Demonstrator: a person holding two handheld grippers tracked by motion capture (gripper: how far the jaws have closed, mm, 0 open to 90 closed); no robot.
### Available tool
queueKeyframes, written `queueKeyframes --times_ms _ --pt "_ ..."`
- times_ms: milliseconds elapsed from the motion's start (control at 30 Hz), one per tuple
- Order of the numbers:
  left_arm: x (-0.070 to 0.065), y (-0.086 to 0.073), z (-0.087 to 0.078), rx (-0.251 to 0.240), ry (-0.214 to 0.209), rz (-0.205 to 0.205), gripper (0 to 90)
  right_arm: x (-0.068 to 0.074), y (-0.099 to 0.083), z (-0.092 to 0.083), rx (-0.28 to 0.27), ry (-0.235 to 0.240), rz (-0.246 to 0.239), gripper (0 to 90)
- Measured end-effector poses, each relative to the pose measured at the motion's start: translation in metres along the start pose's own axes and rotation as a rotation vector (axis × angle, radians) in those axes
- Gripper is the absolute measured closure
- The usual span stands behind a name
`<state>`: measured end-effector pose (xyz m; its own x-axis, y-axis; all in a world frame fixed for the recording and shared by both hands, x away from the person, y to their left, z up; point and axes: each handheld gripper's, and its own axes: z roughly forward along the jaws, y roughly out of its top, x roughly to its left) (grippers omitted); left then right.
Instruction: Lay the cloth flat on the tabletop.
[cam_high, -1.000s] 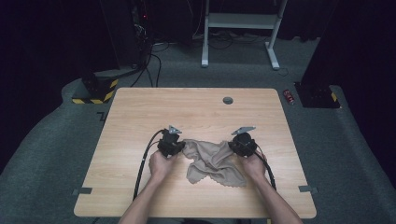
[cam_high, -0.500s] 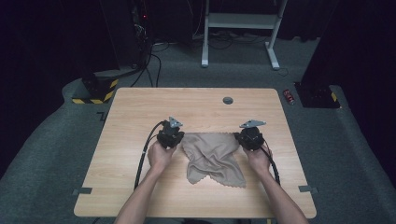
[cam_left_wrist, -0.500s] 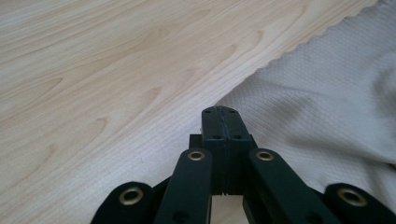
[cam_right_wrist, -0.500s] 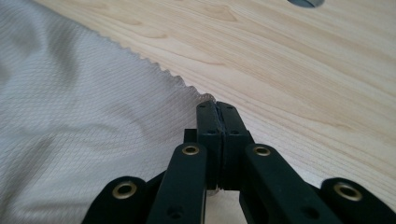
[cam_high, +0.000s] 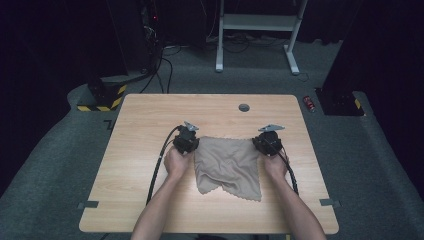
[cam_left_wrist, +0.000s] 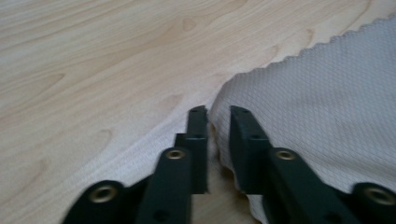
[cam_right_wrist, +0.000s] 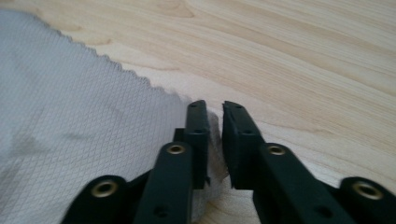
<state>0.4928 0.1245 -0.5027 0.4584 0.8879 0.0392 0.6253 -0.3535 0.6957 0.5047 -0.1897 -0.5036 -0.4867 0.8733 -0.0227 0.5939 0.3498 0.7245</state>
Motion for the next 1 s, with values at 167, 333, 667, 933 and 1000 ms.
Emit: queueKeyframes --times_ms 167,333,667,933,1000 --pt "-0.009 -0.016 -0.019 -0.001 -0.027 0.031 58.9 -0.009 -0.004 -0.015 -0.003 0.015 0.044 75.1" --pt "-0.013 -0.028 -0.026 0.012 -0.052 0.024 55.0 -0.006 -0.004 -0.013 0.02 0.01 0.026 74.5" --pt "-0.014 -0.045 -0.031 0.011 -0.058 -0.001 47.4 0.002 -0.003 0.005 0.063 -0.082 0.001 89.6" --pt "-0.023 -0.054 -0.047 0.009 -0.105 0.027 48.0 -0.007 0.015 0.007 0.082 -0.131 0.022 76.1" --pt "-0.025 -0.056 -0.051 0.0 -0.116 0.023 48.1 -0.005 0.015 0.004 0.067 -0.114 0.028 74.7"
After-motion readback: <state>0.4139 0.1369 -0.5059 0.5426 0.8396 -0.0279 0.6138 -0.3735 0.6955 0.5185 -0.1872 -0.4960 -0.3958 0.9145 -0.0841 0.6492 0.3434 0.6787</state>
